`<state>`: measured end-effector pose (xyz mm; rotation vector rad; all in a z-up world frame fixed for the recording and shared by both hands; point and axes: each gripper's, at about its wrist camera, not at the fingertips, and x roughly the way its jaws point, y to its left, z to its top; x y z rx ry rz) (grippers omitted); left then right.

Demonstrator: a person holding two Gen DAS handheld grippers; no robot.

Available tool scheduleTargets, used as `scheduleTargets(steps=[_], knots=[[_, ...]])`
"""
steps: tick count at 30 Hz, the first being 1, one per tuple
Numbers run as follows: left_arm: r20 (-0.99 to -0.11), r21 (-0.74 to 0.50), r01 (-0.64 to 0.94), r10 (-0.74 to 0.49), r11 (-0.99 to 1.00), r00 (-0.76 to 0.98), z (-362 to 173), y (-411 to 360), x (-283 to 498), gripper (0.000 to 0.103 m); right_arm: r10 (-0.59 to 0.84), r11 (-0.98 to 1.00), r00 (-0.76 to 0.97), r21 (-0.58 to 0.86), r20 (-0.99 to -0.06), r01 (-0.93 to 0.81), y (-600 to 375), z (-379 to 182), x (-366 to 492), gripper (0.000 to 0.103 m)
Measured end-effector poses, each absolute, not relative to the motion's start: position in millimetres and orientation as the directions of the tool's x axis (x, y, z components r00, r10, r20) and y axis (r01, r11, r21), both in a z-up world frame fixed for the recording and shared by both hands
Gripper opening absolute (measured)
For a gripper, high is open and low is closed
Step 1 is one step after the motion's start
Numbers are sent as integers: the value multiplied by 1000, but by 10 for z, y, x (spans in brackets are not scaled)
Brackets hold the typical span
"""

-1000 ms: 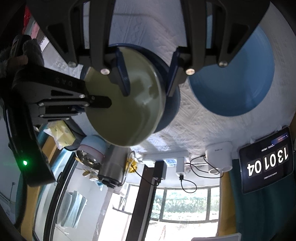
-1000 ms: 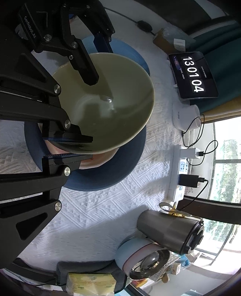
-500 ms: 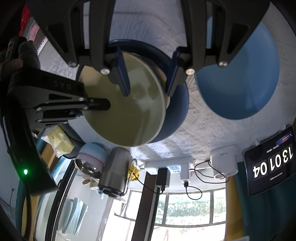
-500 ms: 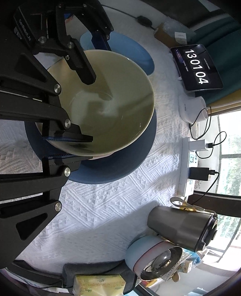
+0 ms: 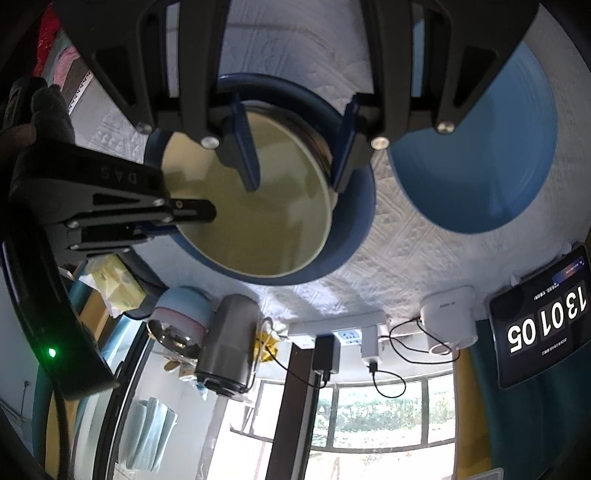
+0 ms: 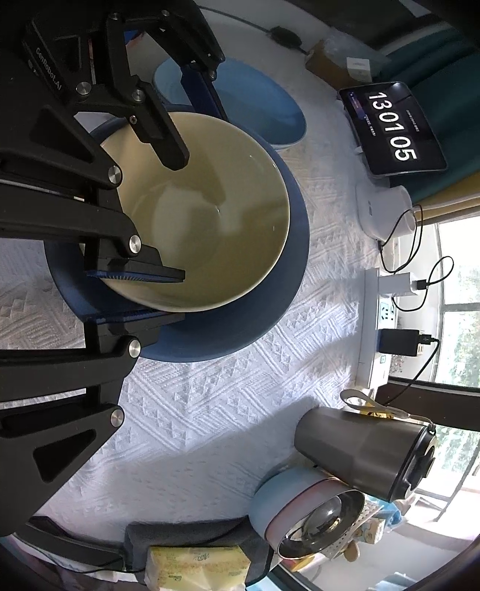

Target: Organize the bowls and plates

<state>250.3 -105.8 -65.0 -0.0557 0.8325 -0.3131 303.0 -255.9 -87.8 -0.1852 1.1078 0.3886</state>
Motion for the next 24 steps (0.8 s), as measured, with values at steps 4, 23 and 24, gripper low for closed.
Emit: scheduleTargets(steps=[4,23,24], knots=[[-719,-174,250,-296,953,629,-651,-1054,2505,41,223,918,383,61,-896,-393,-2576,-880,3029,17],[-709,-191,245,-306,950,636,-539,-987,2540,42,269,914,399,102,-876,-392,-2629,-745,3031,17],[-708,-191,244,-306,951,636,-531,-965,2533,42,272,914,400,105,-875,-392,-2634,-735,3032,17]])
